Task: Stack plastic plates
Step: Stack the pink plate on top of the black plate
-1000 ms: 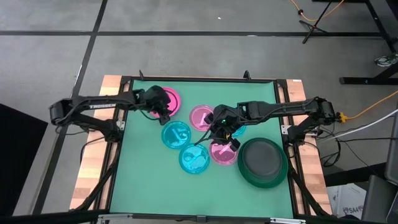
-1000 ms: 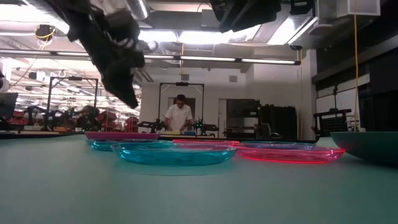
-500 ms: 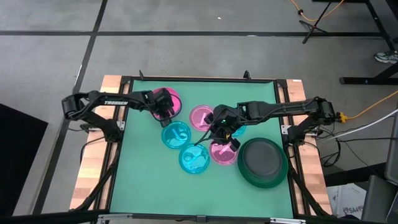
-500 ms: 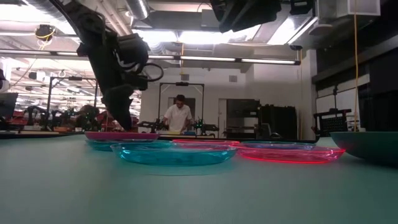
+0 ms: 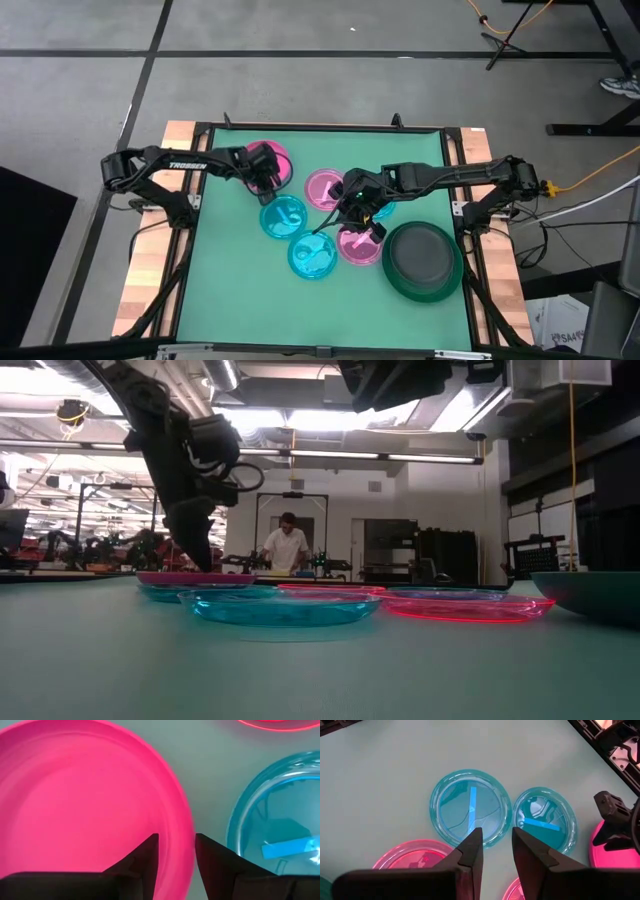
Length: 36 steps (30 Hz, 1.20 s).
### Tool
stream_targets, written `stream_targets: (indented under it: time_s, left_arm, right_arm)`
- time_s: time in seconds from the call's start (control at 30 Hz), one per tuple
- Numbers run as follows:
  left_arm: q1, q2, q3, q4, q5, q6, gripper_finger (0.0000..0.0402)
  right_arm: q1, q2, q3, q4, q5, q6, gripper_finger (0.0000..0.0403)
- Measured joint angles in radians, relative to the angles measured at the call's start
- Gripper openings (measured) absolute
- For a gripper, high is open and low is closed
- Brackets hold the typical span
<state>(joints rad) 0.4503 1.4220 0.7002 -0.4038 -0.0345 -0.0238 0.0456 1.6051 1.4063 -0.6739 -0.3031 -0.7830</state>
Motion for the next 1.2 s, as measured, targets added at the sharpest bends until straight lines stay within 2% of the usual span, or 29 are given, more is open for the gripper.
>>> stream_targets:
  time_s: [0.37,0.53,1.0,1.2]
  left_arm:
    - [-0.033,0.000,-0.037,0.013,-0.009,0.008,0.0122]
    - [-0.033,0.000,-0.044,0.014,-0.061,0.007,0.0121]
    - [-0.033,0.000,-0.045,0.012,-0.057,0.010,0.0121]
    - [-0.033,0.061,-0.045,0.018,-0.061,0.011,0.0121]
  right_arm:
    - [0.000,0.000,0.000,0.000,0.000,0.000,0.0092]
    - [0.000,0.000,0.000,0.000,0.000,0.000,0.0092]
    - [0.000,0.000,0.000,0.000,0.000,0.000,0.0092]
    - [0.000,0.000,0.000,0.000,0.000,0.000,0.0092]
